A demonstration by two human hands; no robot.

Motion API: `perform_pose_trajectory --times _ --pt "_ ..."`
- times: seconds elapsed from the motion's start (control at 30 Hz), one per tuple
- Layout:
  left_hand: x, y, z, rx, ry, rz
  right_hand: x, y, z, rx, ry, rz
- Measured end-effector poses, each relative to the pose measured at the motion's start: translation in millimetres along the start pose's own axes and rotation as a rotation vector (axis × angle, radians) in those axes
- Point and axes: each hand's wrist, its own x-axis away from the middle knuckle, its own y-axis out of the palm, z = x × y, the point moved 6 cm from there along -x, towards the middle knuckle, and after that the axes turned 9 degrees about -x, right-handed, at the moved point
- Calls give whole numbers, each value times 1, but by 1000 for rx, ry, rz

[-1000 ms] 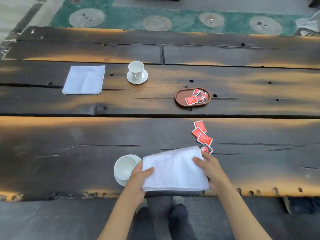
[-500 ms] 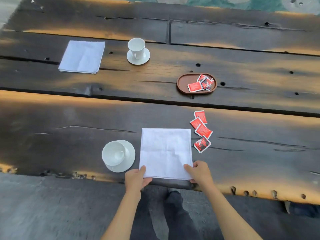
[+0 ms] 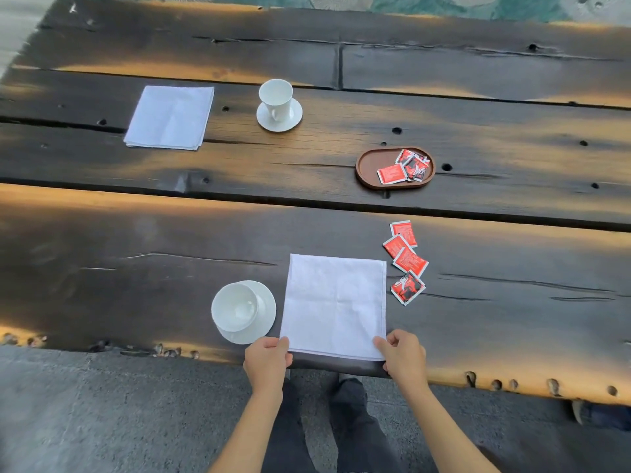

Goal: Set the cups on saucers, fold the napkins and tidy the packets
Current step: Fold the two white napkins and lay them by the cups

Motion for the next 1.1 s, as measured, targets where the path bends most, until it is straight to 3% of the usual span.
perform_pose_trajectory --times 0.4,1.1 --pt "5 2 6 -120 72 14 5 0 -3 65 9 -26" --pt "9 6 6 -59 66 25 8 -9 -5 139 23 -2"
